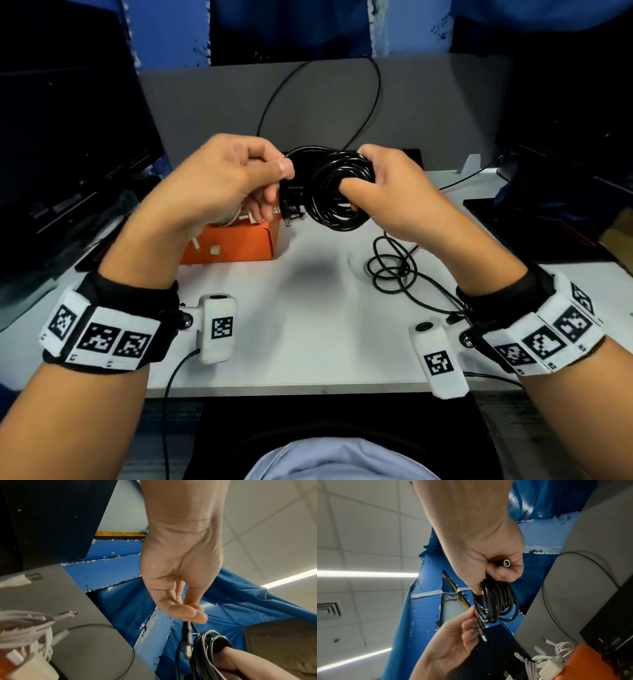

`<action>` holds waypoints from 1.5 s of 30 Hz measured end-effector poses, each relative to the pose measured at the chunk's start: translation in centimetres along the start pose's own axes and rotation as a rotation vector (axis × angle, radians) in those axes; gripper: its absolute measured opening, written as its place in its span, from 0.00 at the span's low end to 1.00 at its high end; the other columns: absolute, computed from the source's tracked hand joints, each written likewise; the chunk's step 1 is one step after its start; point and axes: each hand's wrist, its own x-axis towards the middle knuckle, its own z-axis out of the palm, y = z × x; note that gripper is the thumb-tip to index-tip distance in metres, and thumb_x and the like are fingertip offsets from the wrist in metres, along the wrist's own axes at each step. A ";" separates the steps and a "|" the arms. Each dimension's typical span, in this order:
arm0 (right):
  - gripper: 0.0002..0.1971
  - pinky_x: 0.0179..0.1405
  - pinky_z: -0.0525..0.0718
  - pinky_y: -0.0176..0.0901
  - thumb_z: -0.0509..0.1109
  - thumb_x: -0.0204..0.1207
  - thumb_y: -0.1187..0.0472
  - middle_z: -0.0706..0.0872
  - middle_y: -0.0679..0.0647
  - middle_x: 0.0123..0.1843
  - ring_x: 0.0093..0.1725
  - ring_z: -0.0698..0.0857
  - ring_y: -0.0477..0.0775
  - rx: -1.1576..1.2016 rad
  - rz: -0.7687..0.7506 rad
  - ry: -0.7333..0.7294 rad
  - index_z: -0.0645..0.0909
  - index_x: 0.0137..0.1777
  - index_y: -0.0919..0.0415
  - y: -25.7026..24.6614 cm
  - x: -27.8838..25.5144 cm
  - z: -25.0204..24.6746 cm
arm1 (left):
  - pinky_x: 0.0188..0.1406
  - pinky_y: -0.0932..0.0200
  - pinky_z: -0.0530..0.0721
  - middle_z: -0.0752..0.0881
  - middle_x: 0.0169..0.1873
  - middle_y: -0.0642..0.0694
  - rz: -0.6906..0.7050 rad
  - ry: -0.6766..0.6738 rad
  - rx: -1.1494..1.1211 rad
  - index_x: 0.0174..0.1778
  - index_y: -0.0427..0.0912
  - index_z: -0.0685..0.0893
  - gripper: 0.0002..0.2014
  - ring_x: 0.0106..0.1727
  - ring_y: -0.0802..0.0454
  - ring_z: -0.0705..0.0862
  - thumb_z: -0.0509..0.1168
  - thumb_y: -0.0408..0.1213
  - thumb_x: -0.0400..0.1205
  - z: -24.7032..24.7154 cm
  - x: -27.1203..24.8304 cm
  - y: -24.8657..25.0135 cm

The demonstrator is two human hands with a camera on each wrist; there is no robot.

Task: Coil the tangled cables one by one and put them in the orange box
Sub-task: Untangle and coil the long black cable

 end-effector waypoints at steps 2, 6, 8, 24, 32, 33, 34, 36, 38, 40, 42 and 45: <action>0.02 0.31 0.73 0.42 0.68 0.78 0.56 0.85 0.46 0.36 0.33 0.80 0.45 -0.079 -0.013 0.010 0.79 0.46 0.52 0.0 -0.1 0.3 | 0.27 0.59 0.84 0.81 0.25 0.46 0.037 0.002 -0.087 0.47 0.36 0.86 0.08 0.25 0.48 0.84 0.66 0.35 0.88 0.2 -0.4 0.6; 0.04 0.26 0.71 0.38 0.67 0.79 0.55 0.83 0.46 0.36 0.34 0.79 0.46 -0.127 -0.019 0.061 0.76 0.45 0.53 -0.1 -0.1 0.7 | 0.35 0.57 0.89 0.86 0.28 0.45 0.101 -0.069 -0.281 0.49 0.36 0.83 0.04 0.35 0.44 0.91 0.66 0.33 0.87 1.7 -1.3 1.9; 0.05 0.28 0.72 0.38 0.68 0.78 0.55 0.83 0.46 0.34 0.32 0.78 0.46 -0.046 -0.007 0.072 0.77 0.44 0.55 -0.1 0.1 0.5 | 0.42 0.54 0.93 0.90 0.32 0.40 0.131 -0.053 -0.267 0.53 0.35 0.82 0.03 0.44 0.40 0.94 0.67 0.31 0.87 2.5 -1.5 2.1; 0.05 0.22 0.61 0.39 0.66 0.82 0.62 0.72 0.57 0.36 0.24 0.62 0.45 0.464 0.104 -0.232 0.76 0.43 0.58 -1.2 -0.7 -0.4 | 0.40 0.67 0.72 0.75 0.41 0.57 0.303 0.290 0.473 0.50 0.50 0.81 0.11 0.40 0.64 0.75 0.75 0.49 0.80 3.5 -1.5 1.7; 0.05 0.23 0.57 0.41 0.63 0.78 0.71 0.70 0.62 0.40 0.23 0.62 0.45 0.492 0.045 -0.325 0.76 0.45 0.62 -2.9 -2.1 -0.3 | 0.60 0.43 0.86 0.86 0.53 0.53 0.225 -0.054 0.250 0.65 0.50 0.78 0.18 0.57 0.52 0.86 0.70 0.36 0.80 2.8 -1.3 1.3; 0.05 0.23 0.57 0.40 0.63 0.78 0.72 0.70 0.62 0.40 0.23 0.62 0.46 0.489 0.042 -0.317 0.75 0.45 0.62 -3.0 -2.2 -0.4 | 0.59 0.42 0.86 0.86 0.53 0.52 0.250 -0.053 0.230 0.66 0.50 0.78 0.19 0.57 0.51 0.86 0.69 0.36 0.79 2.9 -1.3 1.4; 0.05 0.23 0.58 0.40 0.64 0.77 0.72 0.70 0.62 0.39 0.24 0.62 0.47 0.477 0.040 -0.302 0.75 0.44 0.62 -3.1 -2.2 -0.6 | 0.58 0.42 0.86 0.86 0.54 0.51 0.268 -0.043 0.209 0.67 0.50 0.77 0.20 0.57 0.51 0.86 0.69 0.35 0.80 3.1 -1.3 1.4; 0.04 0.23 0.60 0.40 0.64 0.76 0.71 0.71 0.62 0.38 0.25 0.63 0.47 0.453 0.037 -0.268 0.75 0.43 0.62 -3.2 -2.3 -0.9 | 0.57 0.43 0.87 0.86 0.53 0.52 0.293 -0.004 0.191 0.67 0.50 0.77 0.19 0.55 0.52 0.86 0.68 0.34 0.80 3.5 -1.2 1.4; 0.03 0.22 0.60 0.40 0.65 0.77 0.71 0.71 0.62 0.38 0.25 0.64 0.48 0.455 0.032 -0.254 0.77 0.44 0.63 -3.3 -2.3 -1.1 | 0.53 0.43 0.86 0.87 0.49 0.53 0.293 0.038 0.212 0.63 0.49 0.79 0.16 0.52 0.52 0.86 0.68 0.35 0.80 3.8 -1.2 1.4; 0.03 0.21 0.60 0.39 0.66 0.80 0.68 0.72 0.62 0.36 0.24 0.64 0.47 0.480 0.018 -0.274 0.78 0.45 0.64 -3.5 -2.3 -1.4 | 0.49 0.42 0.83 0.86 0.44 0.53 0.298 0.060 0.235 0.57 0.47 0.80 0.11 0.47 0.52 0.84 0.68 0.38 0.79 3.8 -1.3 1.5; 0.08 0.19 0.58 0.37 0.68 0.84 0.64 0.75 0.58 0.32 0.22 0.63 0.45 0.561 0.033 -0.333 0.76 0.42 0.63 -3.3 -2.2 -1.8 | 0.47 0.38 0.81 0.86 0.43 0.49 0.346 0.046 0.210 0.54 0.43 0.80 0.10 0.46 0.47 0.84 0.68 0.42 0.80 3.9 -1.5 1.6; 0.11 0.15 0.55 0.34 0.68 0.83 0.57 0.77 0.49 0.29 0.17 0.61 0.39 0.794 0.117 -0.463 0.79 0.38 0.57 -2.9 -2.0 -2.5 | 0.46 0.49 0.80 0.87 0.43 0.53 0.426 -0.027 0.066 0.56 0.35 0.79 0.19 0.46 0.51 0.85 0.62 0.50 0.83 4.0 -2.1 1.8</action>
